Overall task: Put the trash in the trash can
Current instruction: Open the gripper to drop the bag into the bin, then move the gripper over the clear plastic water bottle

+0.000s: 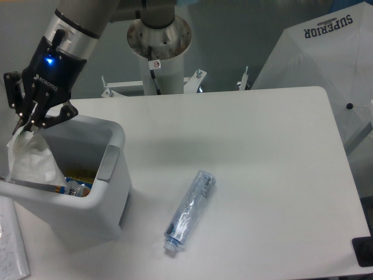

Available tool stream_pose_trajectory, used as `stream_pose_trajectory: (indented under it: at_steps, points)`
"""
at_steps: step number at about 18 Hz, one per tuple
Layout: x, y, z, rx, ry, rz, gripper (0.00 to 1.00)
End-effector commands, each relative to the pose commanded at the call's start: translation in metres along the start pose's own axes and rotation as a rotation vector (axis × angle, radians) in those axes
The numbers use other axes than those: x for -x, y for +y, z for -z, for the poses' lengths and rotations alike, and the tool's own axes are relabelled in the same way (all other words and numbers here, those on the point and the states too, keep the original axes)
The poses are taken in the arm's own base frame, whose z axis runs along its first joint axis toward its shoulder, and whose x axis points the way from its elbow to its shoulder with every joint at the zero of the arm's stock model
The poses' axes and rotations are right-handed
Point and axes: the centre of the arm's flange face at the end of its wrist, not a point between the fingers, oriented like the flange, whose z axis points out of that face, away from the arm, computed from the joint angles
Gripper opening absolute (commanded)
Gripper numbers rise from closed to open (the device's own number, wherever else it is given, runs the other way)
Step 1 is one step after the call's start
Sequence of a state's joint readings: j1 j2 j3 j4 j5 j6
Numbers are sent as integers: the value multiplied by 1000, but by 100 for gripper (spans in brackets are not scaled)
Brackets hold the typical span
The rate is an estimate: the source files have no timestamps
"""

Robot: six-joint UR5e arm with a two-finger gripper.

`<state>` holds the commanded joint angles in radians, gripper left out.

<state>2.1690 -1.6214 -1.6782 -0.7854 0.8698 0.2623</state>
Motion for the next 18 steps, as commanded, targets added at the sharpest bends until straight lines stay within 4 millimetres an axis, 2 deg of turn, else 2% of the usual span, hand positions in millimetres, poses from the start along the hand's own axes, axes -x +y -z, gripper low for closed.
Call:
stream_pose_trajectory:
  at_steps: [1,3,7,12,15,18]
  points:
    - [2,0,0,0,-2,1,99]
    - [10,0,3,-2,-12,10,100]
    - [42,-2,23,-31,-60,46,100]
    - [93,-7,53,-71,-131,98,100]
    - [136,-6,50,-64,-154,126,100]
    - [178,-8,38,-53,-163,163,100]
